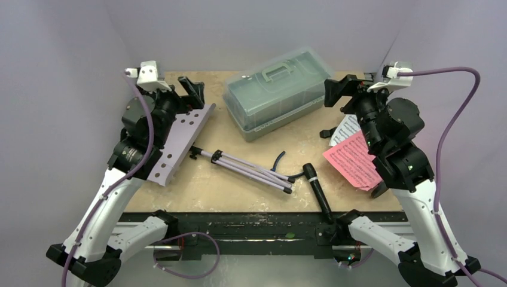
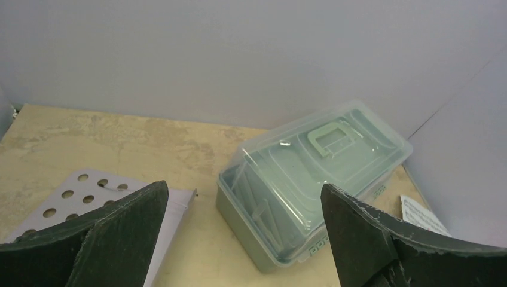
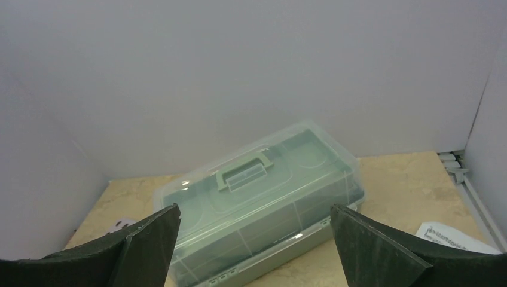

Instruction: Set up the instrument practice props

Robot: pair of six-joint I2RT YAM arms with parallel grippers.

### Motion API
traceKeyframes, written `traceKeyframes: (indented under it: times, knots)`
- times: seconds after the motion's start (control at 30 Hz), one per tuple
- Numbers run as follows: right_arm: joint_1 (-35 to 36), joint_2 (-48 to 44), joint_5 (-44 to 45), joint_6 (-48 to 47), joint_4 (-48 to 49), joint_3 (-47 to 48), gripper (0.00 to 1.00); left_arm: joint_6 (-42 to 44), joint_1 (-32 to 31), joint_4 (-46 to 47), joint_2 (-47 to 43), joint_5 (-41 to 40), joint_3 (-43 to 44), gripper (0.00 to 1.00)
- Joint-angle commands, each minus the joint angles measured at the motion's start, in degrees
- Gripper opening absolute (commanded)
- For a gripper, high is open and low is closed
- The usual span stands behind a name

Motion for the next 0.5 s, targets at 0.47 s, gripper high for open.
traceKeyframes:
  times: [0.47]
  knots:
    - [7.62,18.79,-19.58,7.21,0.41,0.14,0.99,-3.10,0.19,-2.28,4.22,6.10,-3.74,0.97]
